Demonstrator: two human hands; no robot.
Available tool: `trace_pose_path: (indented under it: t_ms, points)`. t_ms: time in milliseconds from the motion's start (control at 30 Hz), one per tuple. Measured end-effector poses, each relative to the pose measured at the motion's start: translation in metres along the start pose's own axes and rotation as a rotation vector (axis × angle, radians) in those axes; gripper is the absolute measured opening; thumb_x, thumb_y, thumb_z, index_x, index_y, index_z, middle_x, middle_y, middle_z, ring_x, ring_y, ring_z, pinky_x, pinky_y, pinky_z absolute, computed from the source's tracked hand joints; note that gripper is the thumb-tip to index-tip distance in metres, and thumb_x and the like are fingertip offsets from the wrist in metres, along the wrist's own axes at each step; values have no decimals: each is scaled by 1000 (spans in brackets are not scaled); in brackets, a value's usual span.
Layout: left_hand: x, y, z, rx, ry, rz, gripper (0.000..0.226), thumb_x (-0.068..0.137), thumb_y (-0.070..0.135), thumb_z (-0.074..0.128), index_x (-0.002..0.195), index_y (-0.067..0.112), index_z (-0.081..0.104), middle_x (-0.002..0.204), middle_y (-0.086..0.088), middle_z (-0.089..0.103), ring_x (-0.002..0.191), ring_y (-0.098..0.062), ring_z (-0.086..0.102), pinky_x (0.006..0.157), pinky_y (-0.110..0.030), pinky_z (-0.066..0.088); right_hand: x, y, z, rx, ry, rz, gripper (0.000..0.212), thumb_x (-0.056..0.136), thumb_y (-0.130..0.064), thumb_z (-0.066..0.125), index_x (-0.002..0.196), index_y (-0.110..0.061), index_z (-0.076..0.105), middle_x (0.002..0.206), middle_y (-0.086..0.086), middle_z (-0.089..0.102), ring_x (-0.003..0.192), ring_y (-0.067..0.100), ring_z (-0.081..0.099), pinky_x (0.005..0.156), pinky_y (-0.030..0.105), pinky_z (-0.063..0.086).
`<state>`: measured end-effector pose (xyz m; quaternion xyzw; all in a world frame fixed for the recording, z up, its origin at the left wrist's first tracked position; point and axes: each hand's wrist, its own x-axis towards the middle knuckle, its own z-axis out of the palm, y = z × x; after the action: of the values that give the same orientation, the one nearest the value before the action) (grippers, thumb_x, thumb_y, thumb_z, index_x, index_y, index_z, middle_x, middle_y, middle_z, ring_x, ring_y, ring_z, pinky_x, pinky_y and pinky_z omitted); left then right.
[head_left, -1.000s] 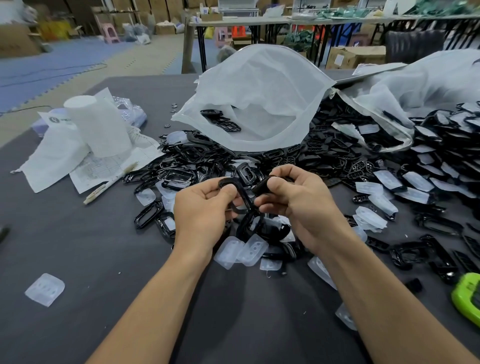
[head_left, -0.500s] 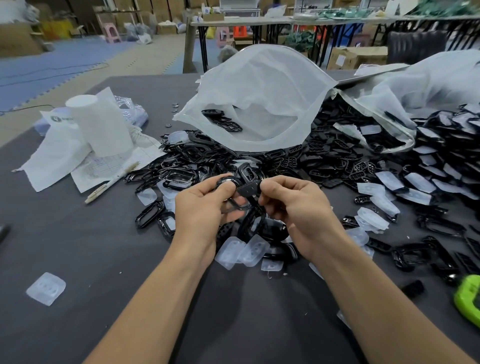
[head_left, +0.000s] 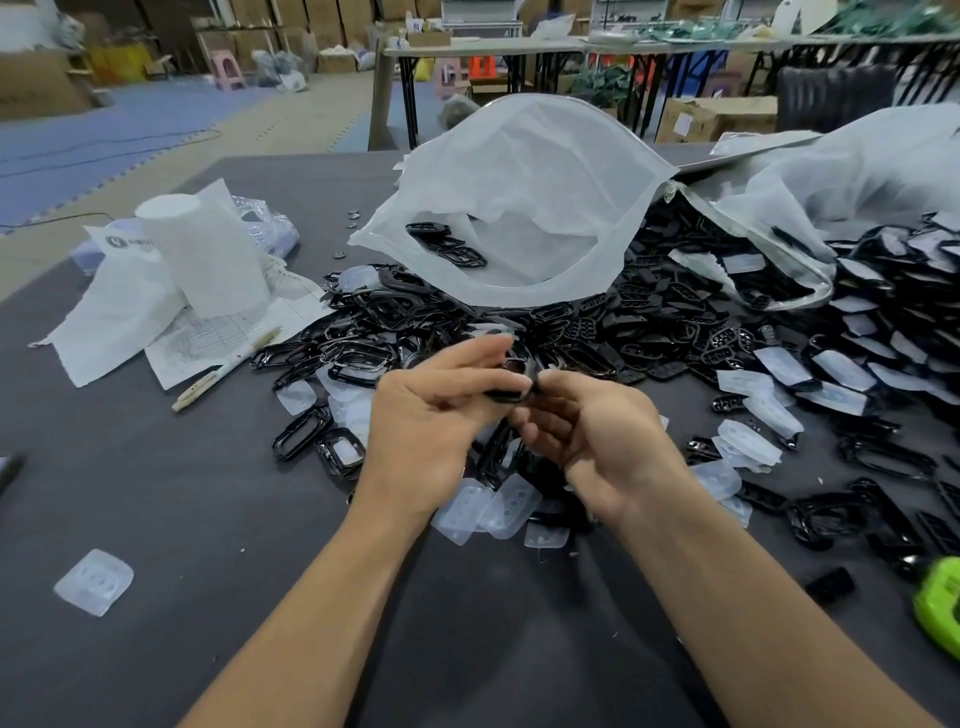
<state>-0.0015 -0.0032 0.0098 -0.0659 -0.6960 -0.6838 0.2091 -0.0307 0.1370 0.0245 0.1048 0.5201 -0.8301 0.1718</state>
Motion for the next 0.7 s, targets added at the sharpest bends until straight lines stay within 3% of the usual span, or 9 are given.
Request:
trace_pose_path:
  t_ms: [67, 133, 233, 367, 467, 600, 700]
  points:
    - [-3, -2, 2, 76, -9, 12, 51, 78, -20, 74, 83, 29, 84, 121, 16, 75, 118, -6, 68, 100, -24, 54, 2, 1, -1, 116, -11, 30, 44, 101, -3, 54, 61, -6, 71, 59, 10, 67, 45, 15, 63, 45, 22, 54]
    - [-6, -1, 2, 123, -10, 15, 48, 77, -13, 71, 86, 33, 85, 125, 17, 73, 122, -2, 65, 99, -23, 55, 1, 3, -2, 135, -46, 23, 38, 102, -4, 54, 69, -5, 71, 64, 9, 70, 49, 15, 65, 48, 23, 56]
    - [-7, 2, 2, 57, 2, -45, 28, 74, 11, 72, 87, 32, 85, 124, 17, 74, 123, -1, 65, 97, -21, 55, 2, 3, -4, 70, -77, -53, 30, 104, -5, 54, 76, -9, 67, 70, 8, 73, 58, 16, 70, 55, 25, 58]
    - [-2, -2, -4, 36, 136, -161, 44, 76, -4, 84, 93, 36, 83, 103, 12, 80, 105, -4, 74, 90, -25, 60, 1, 4, -4, -133, -119, -175, 23, 101, -3, 59, 81, -10, 67, 78, 10, 75, 67, 20, 74, 61, 27, 59]
    - [-2, -5, -10, 109, 115, -196, 52, 74, -5, 86, 103, 38, 81, 99, 10, 81, 96, -4, 75, 81, -23, 61, 1, 3, -6, -264, -131, -237, 20, 99, 0, 62, 82, -9, 68, 81, 12, 76, 73, 26, 75, 65, 31, 62]
    - [0, -5, -11, 128, 118, -290, 38, 75, -2, 88, 89, 33, 84, 87, 1, 81, 73, -14, 73, 70, -28, 62, -2, 0, -9, -330, -180, -272, 17, 98, 5, 61, 84, -3, 69, 77, 17, 74, 68, 27, 74, 61, 28, 59]
    - [2, -3, -11, -121, 215, -445, 20, 76, -2, 86, 85, 16, 82, 87, -9, 80, 71, -18, 73, 63, -22, 60, -3, 1, -8, -279, -170, -278, 18, 97, 5, 62, 83, -3, 68, 80, 18, 75, 69, 27, 75, 61, 28, 59]
